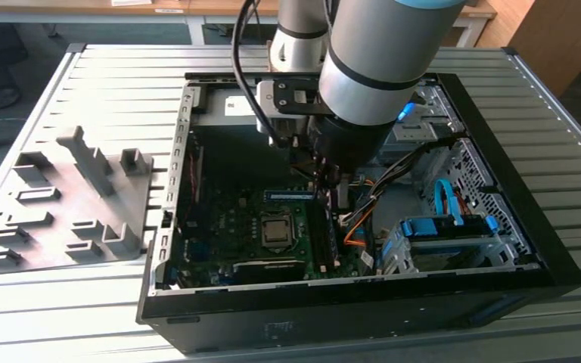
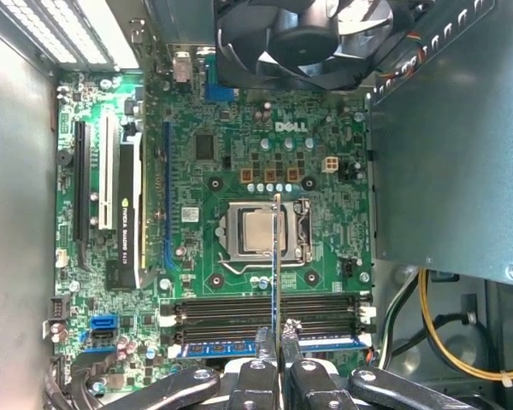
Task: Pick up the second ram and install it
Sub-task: 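Insert the second ram into the second slot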
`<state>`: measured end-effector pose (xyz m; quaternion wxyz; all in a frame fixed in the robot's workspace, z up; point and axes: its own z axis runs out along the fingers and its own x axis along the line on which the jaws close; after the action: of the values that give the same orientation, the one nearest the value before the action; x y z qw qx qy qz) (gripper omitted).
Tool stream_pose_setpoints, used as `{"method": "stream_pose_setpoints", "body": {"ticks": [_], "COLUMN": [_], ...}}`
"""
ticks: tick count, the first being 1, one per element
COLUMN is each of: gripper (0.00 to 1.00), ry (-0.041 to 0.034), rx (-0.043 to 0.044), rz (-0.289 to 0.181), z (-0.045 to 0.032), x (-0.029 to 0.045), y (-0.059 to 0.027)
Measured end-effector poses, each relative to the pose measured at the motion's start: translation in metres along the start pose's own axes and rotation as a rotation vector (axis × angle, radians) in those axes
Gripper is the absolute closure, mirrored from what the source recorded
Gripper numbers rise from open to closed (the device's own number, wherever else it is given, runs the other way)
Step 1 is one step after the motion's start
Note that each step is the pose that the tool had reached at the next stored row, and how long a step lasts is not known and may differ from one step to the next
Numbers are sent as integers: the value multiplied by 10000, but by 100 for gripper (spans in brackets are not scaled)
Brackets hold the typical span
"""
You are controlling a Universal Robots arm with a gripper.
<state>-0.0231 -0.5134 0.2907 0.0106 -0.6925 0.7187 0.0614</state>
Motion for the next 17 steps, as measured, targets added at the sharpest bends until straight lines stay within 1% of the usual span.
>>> {"method": "stream_pose_setpoints", "body": {"ticks": [10,12,17], "gripper": [86,86,86], "ry": [-31,-41,-68], "rx": [47,65,129], "rz": [460,640,1267], "z": [1,2,6], "x": [0,0,1], "y": [0,0,0]}}
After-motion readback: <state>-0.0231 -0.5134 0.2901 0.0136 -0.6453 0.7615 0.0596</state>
